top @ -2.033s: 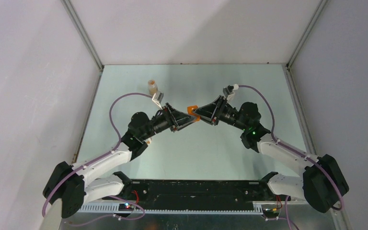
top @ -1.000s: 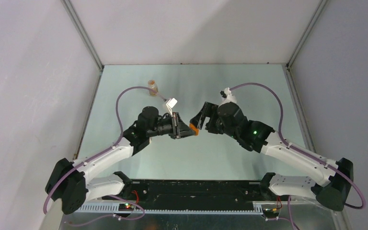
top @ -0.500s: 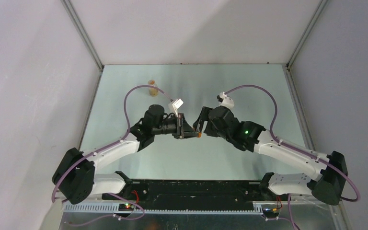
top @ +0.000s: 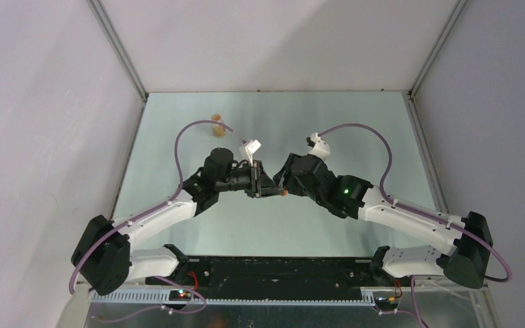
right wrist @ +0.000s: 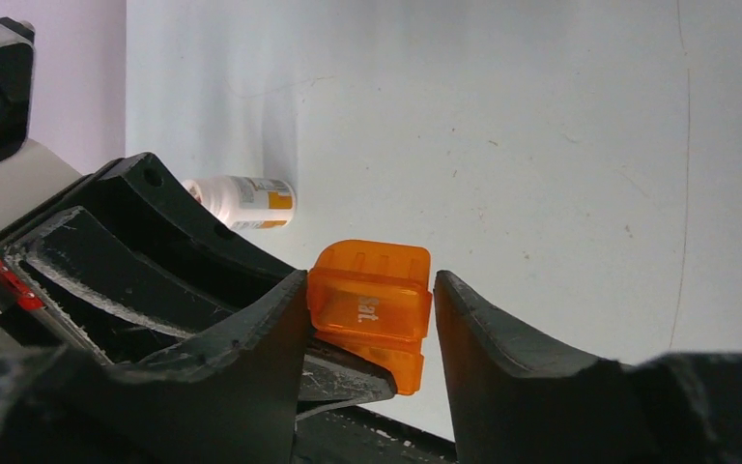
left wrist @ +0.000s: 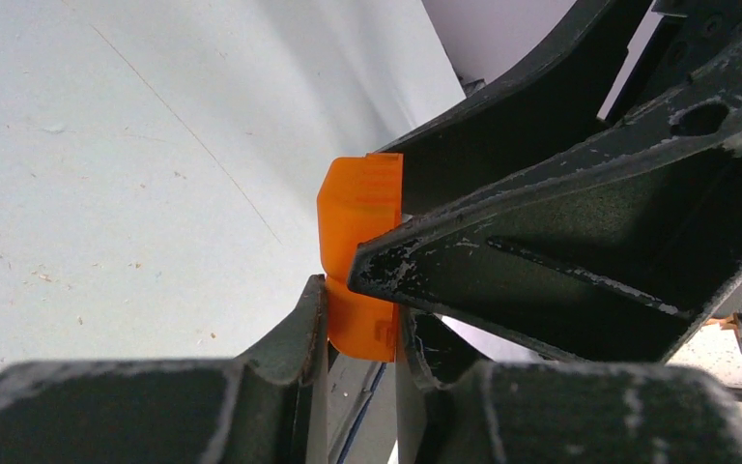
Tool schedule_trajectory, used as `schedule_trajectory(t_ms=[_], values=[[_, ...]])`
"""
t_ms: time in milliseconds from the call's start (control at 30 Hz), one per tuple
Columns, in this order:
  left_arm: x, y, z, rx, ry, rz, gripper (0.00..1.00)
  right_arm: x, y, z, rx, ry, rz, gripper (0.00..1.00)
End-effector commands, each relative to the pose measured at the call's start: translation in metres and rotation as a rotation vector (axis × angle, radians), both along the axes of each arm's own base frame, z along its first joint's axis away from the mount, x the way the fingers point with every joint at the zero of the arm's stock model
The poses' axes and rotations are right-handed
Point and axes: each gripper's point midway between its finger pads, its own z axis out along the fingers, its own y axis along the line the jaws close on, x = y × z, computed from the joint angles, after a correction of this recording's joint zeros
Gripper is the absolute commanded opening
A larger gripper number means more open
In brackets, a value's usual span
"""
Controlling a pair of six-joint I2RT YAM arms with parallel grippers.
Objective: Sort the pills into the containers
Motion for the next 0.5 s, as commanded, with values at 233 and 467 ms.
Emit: schedule_trajectory(t_ms=[233, 467], values=[[0.012, -0.001, 0.037, -0.045, -0.073, 0.054, 0.00, -0.003, 0.003, 0.036, 0.080, -0.029, 0.054, 0.28], [0.016, 0.002, 0.047, -0.170, -0.012, 0.106, 0.00, -0.020, 0.007, 0.063, 0.223, -0.042, 0.305, 0.20]])
